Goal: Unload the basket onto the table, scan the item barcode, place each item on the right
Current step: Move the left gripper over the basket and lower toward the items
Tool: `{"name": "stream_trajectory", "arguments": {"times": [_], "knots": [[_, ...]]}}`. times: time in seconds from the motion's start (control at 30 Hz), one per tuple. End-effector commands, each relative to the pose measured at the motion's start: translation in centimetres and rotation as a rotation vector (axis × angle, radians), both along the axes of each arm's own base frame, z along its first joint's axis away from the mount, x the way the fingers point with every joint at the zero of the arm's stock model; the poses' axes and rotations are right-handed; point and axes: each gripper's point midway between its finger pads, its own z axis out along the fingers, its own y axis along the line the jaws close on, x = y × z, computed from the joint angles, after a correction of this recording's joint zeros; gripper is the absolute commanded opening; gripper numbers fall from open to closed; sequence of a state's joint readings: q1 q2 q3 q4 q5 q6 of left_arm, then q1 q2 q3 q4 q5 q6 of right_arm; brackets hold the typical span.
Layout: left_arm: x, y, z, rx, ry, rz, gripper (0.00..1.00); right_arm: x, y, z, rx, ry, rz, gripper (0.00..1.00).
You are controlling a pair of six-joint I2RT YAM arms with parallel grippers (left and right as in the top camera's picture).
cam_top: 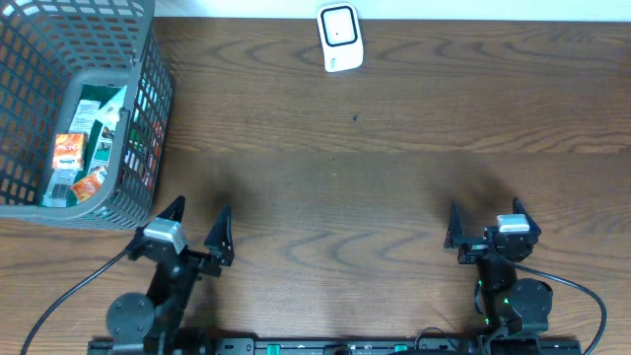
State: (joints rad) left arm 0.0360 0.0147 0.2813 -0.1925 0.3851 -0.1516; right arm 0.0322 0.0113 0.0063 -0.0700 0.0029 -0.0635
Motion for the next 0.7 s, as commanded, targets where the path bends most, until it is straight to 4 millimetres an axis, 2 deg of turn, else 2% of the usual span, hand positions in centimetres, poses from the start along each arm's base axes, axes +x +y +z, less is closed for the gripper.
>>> {"name": "stream_trajectory", "arguments": {"times": [0.0, 0.2, 0.33, 0.53, 0.6, 0.67], "knots": [[-1.3, -0.5, 4.0, -0.015, -0.047, -0.03, 0.8, 0.0, 0.1, 0.1, -0.012, -0.007, 0.005, 0.99], [-2.0, -1.0, 9.2, -0.018, 0.005, -0.059, 0.81, 0.0, 0.2, 0.0, -0.012, -0.001, 0.013, 0.99], [-1.5, -1.1, 12.4, 0.015, 0.138, -0.066, 0.81, 0.0, 0.2, 0.0, -0.012, 0.0, 0.013, 0.99], [-0.7, -1.0, 15.8, 0.125, 0.357, -0.095, 0.81, 0.0, 0.2, 0.0, -0.012, 0.0, 0.013, 0.99], [-0.3, -0.9, 16.5, 0.153, 0.423, -0.103, 0.81, 0.0, 0.2, 0.0, -0.011, 0.0, 0.014, 0.99], [0.4, 0.0, 16.8, 0.168, 0.499, -0.057, 0.8, 0.0, 0.3, -0.1, 0.01, 0.003, 0.02, 0.99]]}}
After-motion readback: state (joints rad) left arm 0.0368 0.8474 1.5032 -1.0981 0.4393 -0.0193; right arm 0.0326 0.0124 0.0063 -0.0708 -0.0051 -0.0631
